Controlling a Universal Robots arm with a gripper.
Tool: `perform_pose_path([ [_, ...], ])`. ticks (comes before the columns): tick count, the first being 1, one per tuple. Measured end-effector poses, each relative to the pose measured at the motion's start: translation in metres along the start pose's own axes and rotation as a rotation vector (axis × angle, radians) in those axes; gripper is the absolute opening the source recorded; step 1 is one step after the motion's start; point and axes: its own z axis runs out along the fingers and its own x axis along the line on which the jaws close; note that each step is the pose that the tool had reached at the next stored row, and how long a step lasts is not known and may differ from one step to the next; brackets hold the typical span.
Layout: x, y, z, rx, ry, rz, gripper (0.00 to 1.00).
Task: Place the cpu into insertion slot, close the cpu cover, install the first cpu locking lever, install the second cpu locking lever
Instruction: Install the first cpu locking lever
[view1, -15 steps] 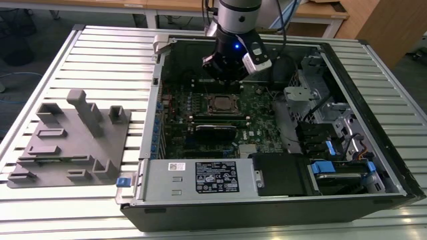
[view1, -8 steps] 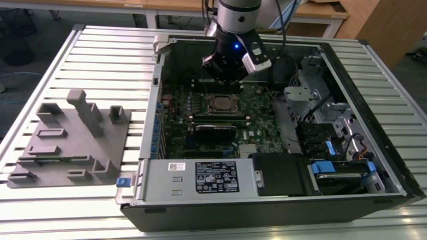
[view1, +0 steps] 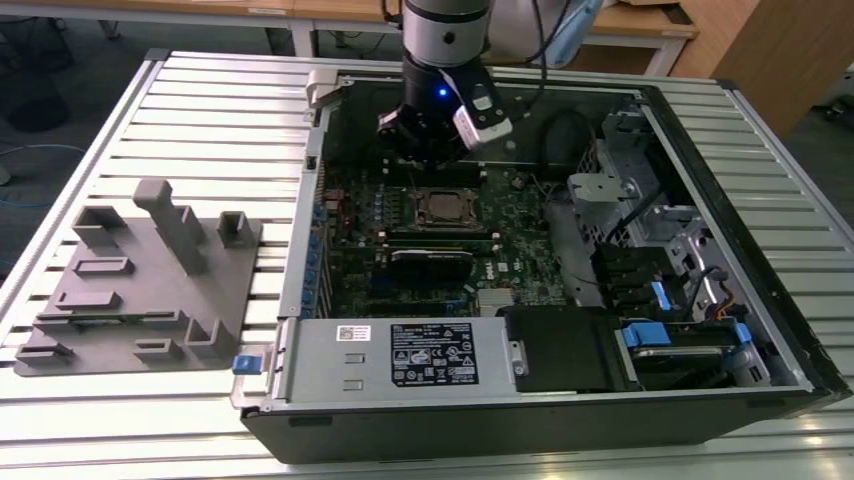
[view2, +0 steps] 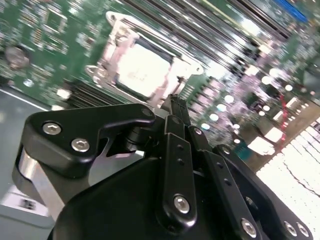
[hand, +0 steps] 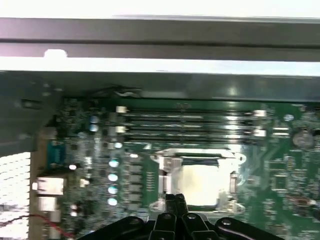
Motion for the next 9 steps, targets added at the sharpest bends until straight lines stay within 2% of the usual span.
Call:
perform_pose_path([
  [5,0.0189,0.0001,0.0005,0.0,-0.0001,0.0,0.11],
  [9,0.0254,0.0002,0.0007,-0.0001,-0.0001,0.0,0.11],
])
